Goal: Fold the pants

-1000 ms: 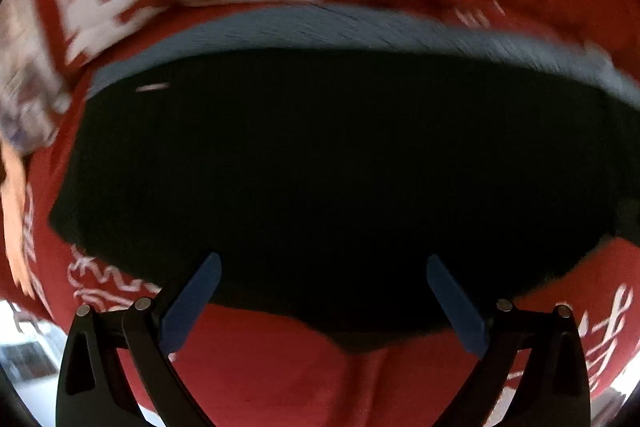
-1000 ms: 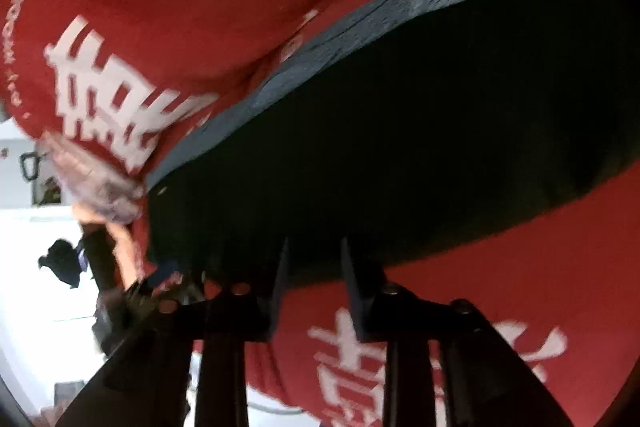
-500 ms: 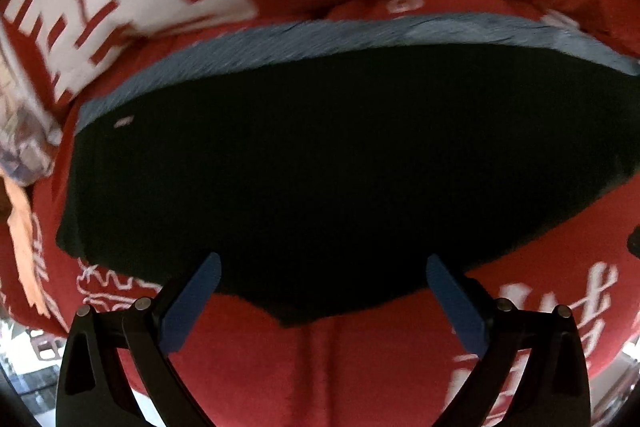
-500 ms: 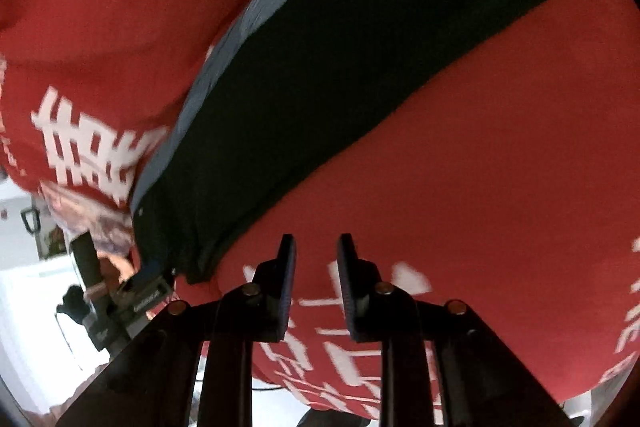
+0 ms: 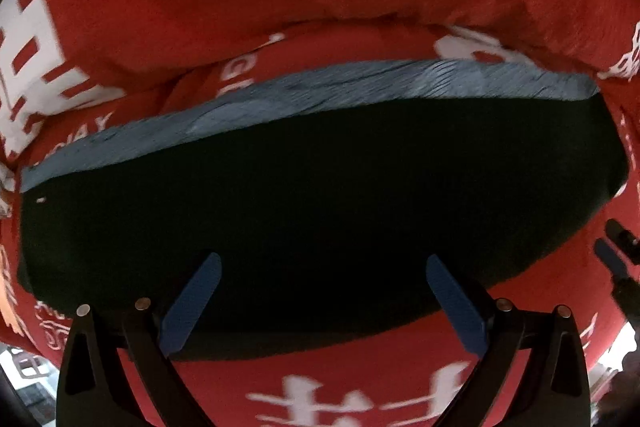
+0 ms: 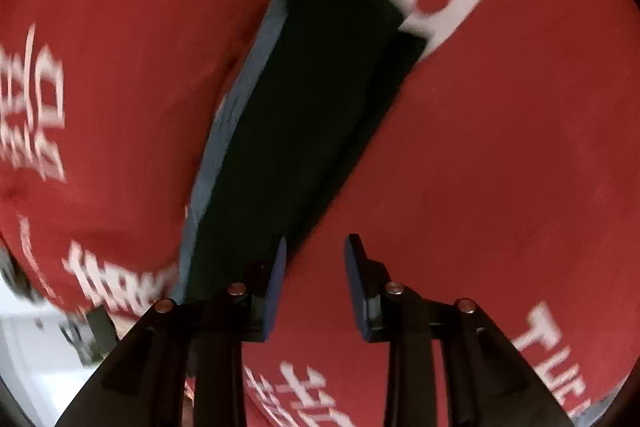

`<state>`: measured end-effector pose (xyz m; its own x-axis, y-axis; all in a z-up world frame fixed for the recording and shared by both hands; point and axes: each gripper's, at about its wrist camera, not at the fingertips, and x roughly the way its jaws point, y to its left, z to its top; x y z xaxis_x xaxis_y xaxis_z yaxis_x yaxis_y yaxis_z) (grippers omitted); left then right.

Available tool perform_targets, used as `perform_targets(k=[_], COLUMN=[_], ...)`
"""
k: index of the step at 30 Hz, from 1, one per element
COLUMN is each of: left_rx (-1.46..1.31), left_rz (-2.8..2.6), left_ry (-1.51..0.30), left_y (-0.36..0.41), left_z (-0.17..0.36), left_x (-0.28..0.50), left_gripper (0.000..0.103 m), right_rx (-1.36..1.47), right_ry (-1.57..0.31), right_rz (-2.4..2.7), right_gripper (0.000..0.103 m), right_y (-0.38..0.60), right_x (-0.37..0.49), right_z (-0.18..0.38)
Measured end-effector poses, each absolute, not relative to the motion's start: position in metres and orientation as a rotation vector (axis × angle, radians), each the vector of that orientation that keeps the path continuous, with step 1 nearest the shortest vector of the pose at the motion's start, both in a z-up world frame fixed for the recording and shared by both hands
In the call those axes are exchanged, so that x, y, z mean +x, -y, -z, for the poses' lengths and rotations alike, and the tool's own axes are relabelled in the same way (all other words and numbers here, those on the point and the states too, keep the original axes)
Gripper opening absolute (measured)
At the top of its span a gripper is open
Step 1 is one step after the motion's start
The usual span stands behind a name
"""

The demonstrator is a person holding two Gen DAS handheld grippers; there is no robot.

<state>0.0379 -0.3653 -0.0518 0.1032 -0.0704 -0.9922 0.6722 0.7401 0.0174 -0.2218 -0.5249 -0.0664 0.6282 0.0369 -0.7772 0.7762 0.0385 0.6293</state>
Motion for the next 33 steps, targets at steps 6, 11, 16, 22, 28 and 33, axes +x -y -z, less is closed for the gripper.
perform_targets(k=[6, 11, 16, 22, 28, 33], left_rx=[0.591, 0.611, 0.640, 0.642, 0.607, 0.621], left_rz=[0.583, 0.570, 0.579, 0.595, 0.614, 0.598], left_ry=[-1.294, -1.315, -1.296, -1.315, -1.311, -1.309], left_y=[0.412, 0.415, 0.418, 0.429, 0.427, 0.429], left_z=[0.062, 0.081, 0.072, 0.082, 0.086, 0.078], left_x=[0.028, 0.019, 0.019, 0.017, 0.021, 0.022], left_gripper=[0.103, 0.103, 0.103, 0.103, 0.103, 0.103], right_rx=[1.483, 1.464, 1.453, 1.455, 1.492, 1.484], right_ry=[-0.630, -0.626, -0.635, -0.633, -0.542, -0.529], right_rz=[0.681, 0.654, 0.644, 0.604, 0.586, 0.574], right_gripper=[0.034, 0.010, 0.005, 0.038, 0.048, 0.019], right_y=[0.556, 0.575, 0.570, 0.565, 0.572, 0.583], right_x=[-0.236, -0.227, -0.235, -0.247, -0.234, -0.207], right_z=[0.076, 0.076, 0.076, 0.076, 0.095, 0.096])
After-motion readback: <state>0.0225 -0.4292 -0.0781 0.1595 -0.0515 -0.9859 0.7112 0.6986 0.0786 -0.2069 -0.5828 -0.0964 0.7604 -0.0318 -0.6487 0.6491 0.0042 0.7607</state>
